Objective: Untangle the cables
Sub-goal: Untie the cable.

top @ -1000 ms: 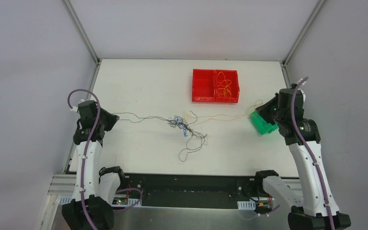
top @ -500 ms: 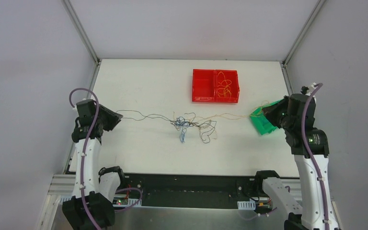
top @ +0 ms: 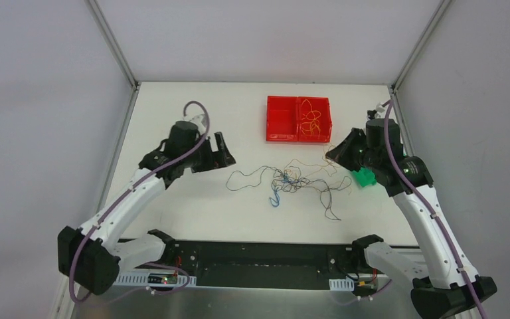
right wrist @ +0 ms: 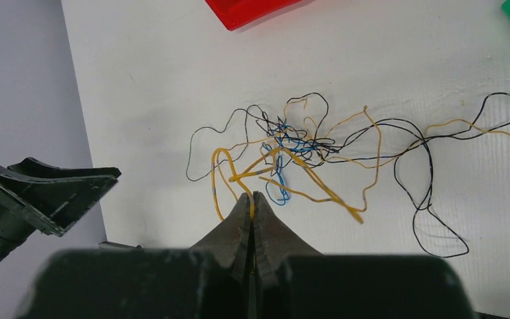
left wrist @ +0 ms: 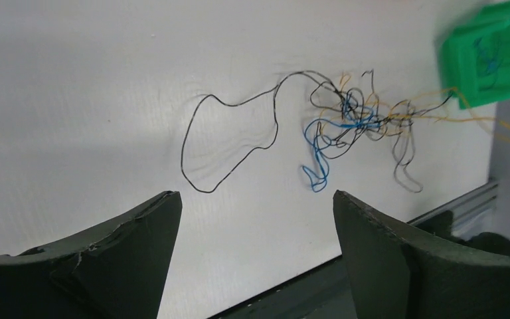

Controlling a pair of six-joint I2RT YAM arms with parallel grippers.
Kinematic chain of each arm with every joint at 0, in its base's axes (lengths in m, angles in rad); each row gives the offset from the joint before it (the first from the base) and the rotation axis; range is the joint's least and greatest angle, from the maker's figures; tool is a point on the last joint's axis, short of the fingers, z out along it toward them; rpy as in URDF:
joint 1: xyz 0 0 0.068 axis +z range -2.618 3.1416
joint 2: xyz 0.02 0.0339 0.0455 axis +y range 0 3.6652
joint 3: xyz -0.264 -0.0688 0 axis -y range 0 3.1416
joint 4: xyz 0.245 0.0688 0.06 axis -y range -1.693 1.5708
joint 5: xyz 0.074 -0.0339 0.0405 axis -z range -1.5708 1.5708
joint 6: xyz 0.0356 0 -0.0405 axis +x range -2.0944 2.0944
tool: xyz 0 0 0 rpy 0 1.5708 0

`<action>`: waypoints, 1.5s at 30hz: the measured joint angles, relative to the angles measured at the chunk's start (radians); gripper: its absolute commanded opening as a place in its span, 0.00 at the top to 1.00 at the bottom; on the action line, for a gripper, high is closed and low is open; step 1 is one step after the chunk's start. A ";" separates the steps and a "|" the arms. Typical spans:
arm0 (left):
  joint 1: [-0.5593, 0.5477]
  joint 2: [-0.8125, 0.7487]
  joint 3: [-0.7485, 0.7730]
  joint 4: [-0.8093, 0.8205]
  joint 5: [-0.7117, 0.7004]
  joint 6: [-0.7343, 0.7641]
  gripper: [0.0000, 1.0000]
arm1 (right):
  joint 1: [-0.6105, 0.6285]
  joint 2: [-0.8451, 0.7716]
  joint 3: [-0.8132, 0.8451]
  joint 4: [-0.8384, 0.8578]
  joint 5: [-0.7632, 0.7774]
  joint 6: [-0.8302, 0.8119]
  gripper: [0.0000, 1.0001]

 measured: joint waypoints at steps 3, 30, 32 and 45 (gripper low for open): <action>-0.186 0.096 0.021 0.013 -0.123 0.052 0.15 | 0.000 0.009 -0.006 0.006 0.023 0.001 1.00; -0.583 0.761 0.203 0.451 -0.284 0.350 0.83 | 0.002 -0.012 -0.009 0.004 0.179 0.004 1.00; -0.583 0.776 0.203 0.449 -0.283 0.337 1.00 | 0.002 -0.010 -0.008 -0.003 0.206 0.005 1.00; -0.117 0.188 -0.180 0.383 -0.215 0.081 1.00 | -0.206 -0.005 -0.004 -0.123 0.593 0.150 1.00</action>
